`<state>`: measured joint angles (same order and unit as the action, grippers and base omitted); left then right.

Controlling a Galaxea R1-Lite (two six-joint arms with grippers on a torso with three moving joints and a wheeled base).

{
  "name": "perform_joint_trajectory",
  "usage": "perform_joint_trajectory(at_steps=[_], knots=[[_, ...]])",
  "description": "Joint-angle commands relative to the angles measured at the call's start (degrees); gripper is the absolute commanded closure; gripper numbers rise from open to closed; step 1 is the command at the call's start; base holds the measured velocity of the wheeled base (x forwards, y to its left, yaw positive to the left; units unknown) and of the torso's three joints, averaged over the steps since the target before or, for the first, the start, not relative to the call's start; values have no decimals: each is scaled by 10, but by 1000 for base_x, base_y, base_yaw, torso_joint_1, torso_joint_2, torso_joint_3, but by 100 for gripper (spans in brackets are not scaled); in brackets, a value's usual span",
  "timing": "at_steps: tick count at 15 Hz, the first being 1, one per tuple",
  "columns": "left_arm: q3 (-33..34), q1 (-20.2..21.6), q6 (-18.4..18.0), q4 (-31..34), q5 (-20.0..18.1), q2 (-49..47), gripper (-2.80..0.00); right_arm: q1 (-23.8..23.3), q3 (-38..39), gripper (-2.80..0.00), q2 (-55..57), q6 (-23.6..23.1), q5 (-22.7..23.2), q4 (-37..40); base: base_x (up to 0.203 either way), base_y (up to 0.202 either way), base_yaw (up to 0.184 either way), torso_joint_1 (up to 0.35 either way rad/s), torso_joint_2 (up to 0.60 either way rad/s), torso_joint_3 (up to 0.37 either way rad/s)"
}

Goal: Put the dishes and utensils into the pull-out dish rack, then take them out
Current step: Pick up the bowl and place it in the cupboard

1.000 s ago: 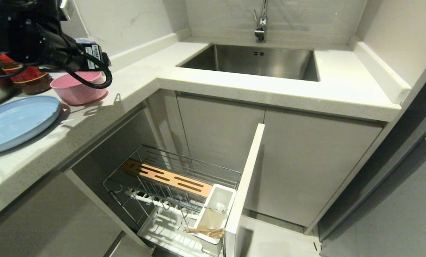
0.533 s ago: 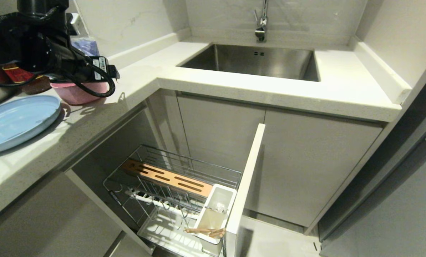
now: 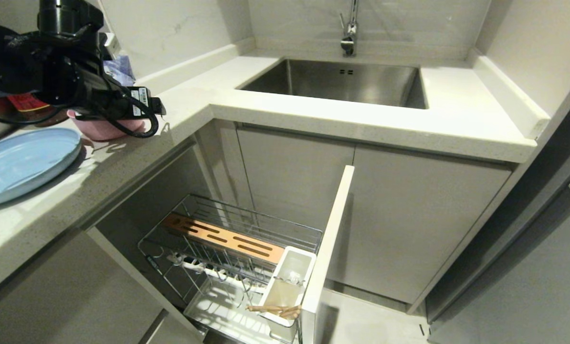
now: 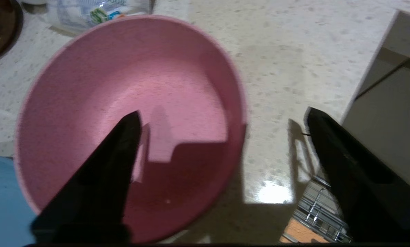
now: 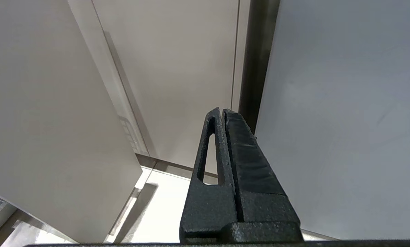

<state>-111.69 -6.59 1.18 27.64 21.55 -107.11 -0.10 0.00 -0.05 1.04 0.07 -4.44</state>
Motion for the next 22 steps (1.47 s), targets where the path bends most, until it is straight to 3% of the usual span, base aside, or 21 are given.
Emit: perform_joint_trajectory(at_steps=[1, 10, 14, 17, 20, 22], knots=[[0, 3, 0, 0, 3, -4, 0, 0, 15, 0, 0, 0, 0, 0, 0, 0, 0, 0, 0, 0], [2, 0, 3, 1, 7, 3, 0, 0, 15, 0, 0, 0, 0, 0, 0, 0, 0, 0, 0, 0], [37, -18, 11, -5, 5, 65, 0, 0, 15, 0, 0, 0, 0, 0, 0, 0, 0, 0, 0, 0], [66, -93, 41, -70, 19, 117, 0, 0, 15, 0, 0, 0, 0, 0, 0, 0, 0, 0, 0, 0], [120, -183, 58, -110, 82, 155, 0, 0, 15, 0, 0, 0, 0, 0, 0, 0, 0, 0, 0, 0], [174, -259, 107, -148, 79, 170, 0, 0, 15, 0, 0, 0, 0, 0, 0, 0, 0, 0, 0, 0]])
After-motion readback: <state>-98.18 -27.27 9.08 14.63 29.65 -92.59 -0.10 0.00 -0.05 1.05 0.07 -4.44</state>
